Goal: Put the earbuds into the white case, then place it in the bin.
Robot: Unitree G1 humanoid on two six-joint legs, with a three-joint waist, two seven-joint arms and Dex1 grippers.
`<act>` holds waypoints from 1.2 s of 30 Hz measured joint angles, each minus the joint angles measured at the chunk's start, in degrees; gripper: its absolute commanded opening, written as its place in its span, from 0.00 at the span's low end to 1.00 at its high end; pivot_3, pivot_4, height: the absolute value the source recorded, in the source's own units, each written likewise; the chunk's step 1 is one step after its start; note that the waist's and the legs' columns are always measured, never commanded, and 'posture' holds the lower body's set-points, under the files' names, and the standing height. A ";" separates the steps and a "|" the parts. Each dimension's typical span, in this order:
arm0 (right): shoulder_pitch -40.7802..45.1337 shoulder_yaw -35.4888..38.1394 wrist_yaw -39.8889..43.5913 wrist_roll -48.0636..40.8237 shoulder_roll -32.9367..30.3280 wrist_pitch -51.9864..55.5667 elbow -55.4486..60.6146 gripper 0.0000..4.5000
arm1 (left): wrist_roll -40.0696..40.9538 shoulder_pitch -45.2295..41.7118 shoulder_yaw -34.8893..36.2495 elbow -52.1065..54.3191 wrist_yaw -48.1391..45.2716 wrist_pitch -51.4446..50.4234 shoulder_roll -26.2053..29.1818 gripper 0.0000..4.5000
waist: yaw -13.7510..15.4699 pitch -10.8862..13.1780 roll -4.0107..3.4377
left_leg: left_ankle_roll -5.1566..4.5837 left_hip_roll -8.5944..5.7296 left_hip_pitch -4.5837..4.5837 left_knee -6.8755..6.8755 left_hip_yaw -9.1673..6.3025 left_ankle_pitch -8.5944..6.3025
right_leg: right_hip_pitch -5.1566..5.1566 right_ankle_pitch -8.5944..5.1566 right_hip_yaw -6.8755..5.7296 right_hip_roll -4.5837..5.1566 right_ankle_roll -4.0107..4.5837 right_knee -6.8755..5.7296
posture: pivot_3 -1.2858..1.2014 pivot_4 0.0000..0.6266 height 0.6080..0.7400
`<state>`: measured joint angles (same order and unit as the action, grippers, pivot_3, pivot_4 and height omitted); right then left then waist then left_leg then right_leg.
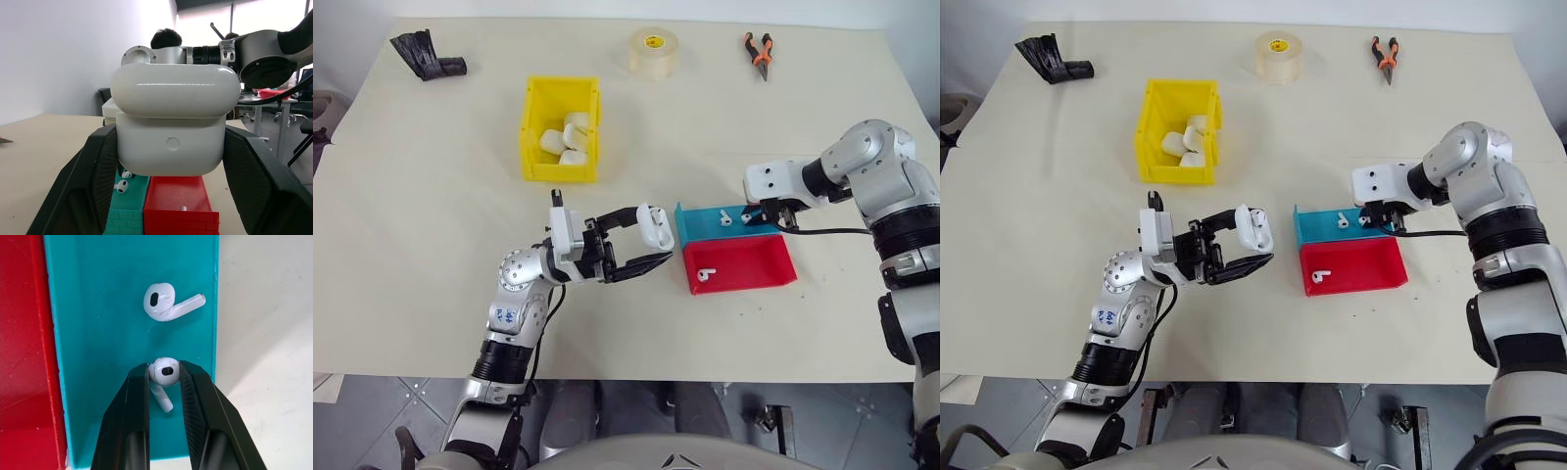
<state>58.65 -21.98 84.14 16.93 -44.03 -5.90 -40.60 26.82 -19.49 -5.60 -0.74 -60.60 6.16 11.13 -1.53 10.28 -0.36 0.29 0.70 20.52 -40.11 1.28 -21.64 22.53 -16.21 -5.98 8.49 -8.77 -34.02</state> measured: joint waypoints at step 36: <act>-46.92 36.20 -39.49 -75.01 23.24 49.28 70.69 0.11 | 1.23 -7.37 -0.17 -4.85 -5.26 -3.84 -2.60 0.62 | 2.73 0.01 -0.01 | -0.03 -0.06 0.04 0.01 -0.09 -0.02 | 0.00 0.00 -0.03 -0.03 0.00 -0.01 | 0.52 0.24 1.00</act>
<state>11.73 14.22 44.65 -58.08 -20.79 43.38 30.10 28.05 -26.86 -5.77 -5.59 -65.86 2.32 8.52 1.21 10.29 -0.37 0.26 0.64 20.55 -40.10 1.19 -21.66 22.53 -16.21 -6.01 8.46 -8.77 -34.04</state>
